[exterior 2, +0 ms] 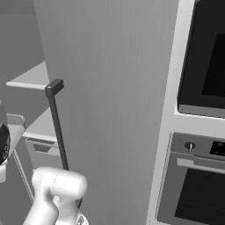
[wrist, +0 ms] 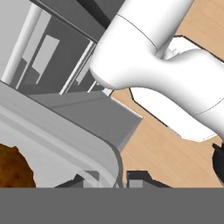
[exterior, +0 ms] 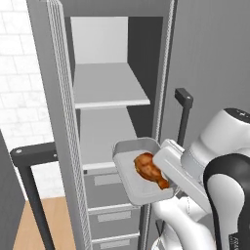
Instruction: Take the meat container that has the chicken drumstick and place it on the second highest rack of the freezer. Then take the vegetable container that has the tomato and corn and place it on the highest rack of the freezer.
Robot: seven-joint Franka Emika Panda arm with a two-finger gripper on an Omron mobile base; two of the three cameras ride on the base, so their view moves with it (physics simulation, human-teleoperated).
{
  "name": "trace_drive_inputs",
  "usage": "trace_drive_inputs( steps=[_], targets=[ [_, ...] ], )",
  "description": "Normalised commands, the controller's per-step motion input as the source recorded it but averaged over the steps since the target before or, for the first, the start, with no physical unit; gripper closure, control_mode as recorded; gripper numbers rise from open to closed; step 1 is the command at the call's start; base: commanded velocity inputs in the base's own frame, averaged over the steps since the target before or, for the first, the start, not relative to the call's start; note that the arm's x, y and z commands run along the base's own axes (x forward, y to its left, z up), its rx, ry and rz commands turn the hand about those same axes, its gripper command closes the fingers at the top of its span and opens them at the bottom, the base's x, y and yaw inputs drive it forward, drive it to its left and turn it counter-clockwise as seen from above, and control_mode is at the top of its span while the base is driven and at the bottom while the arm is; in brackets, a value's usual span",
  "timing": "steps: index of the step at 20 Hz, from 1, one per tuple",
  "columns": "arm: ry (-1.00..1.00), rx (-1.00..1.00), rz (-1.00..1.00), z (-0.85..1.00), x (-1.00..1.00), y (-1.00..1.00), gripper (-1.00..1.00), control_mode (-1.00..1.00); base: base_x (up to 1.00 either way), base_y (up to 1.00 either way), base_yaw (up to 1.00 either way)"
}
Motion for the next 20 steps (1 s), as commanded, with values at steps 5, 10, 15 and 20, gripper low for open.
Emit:
trace_drive_inputs(
  steps=[5, 10, 15, 20],
  targets=[
    [0.00, 0.00, 0.00, 0.00, 0.00, 0.00, 1.00, 1.00, 0.05, 0.02, 0.00],
    [0.00, 0.00, -0.04, 0.00, 0.28, 0.00, 1.00, -1.00, 0.13, 0.00, 0.00],
    [0.12, -0.09, -0.17, 0.00, 1.00, 0.00, 1.00, -1.00, 0.00, 0.00, 0.00],
    [0.13, -0.16, -0.06, -0.37, 0.79, 0.07, 1.00, -1.00, 0.00, 0.00, 0.00]
  ],
)
